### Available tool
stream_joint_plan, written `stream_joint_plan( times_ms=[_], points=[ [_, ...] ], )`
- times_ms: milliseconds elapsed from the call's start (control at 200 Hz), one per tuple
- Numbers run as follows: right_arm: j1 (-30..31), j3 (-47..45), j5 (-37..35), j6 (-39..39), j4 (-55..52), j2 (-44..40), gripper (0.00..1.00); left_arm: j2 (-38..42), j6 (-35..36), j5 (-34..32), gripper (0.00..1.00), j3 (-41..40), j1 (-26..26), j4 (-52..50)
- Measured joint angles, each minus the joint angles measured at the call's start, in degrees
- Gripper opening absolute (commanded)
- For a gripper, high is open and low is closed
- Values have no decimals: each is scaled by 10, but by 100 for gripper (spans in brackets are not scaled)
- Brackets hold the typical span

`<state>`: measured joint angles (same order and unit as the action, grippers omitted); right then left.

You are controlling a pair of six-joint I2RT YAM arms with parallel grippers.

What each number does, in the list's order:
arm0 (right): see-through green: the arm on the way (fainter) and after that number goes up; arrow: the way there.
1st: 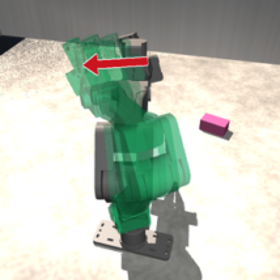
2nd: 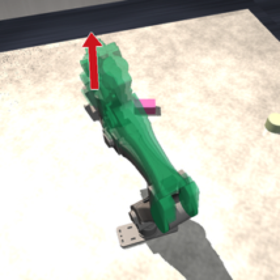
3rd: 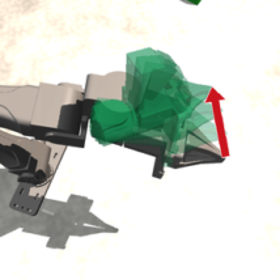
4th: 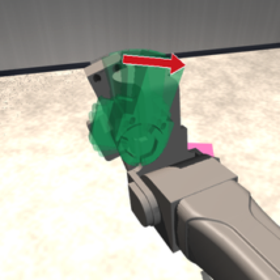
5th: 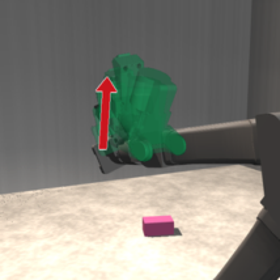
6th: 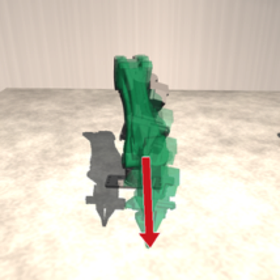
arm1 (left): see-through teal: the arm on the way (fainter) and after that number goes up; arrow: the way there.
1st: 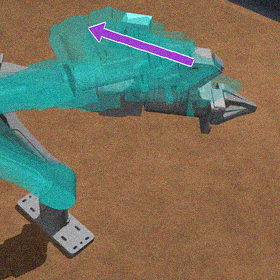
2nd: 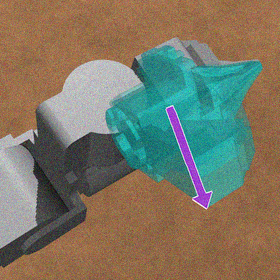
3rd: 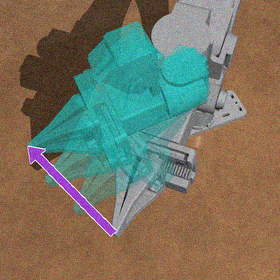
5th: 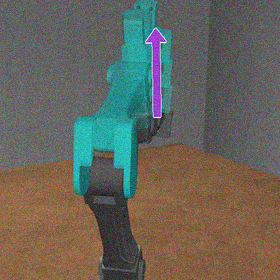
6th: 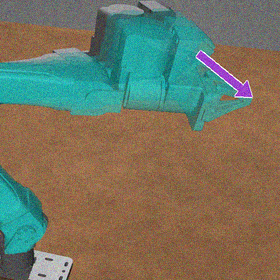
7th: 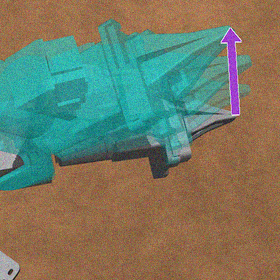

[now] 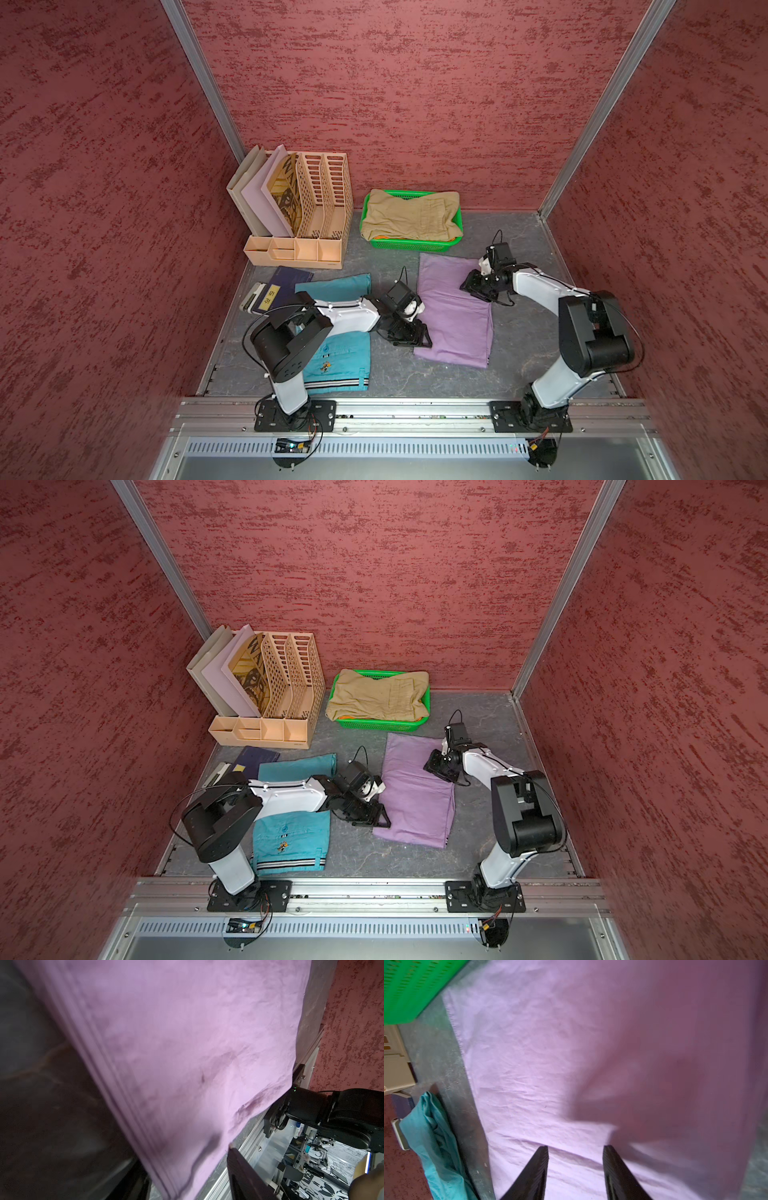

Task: Put the folded long pants in the basket
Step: Adjust the long pant at the center of the board.

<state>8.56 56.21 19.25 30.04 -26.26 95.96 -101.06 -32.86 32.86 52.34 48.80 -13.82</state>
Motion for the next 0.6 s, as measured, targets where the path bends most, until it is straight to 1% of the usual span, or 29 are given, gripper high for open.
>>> stream_joint_plan(
  times_ms=[85,195,316,401,506,601],
  points=[
    [-3,14,-12,-7,-16,18,48,-16,-9,2,59,12,29,18],
    [-13,77,-16,-24,-44,79,46,-50,-17,1,61,55,83,23],
    [-10,131,-5,-30,-49,124,46,-109,-22,8,65,136,157,16],
    [19,144,-2,-45,-48,135,46,-144,-13,14,67,199,197,1],
    [73,137,13,-69,-46,133,47,-140,1,20,69,217,204,-9],
    [119,103,46,-90,-37,114,49,-98,16,29,71,187,176,-14]
  ],
)
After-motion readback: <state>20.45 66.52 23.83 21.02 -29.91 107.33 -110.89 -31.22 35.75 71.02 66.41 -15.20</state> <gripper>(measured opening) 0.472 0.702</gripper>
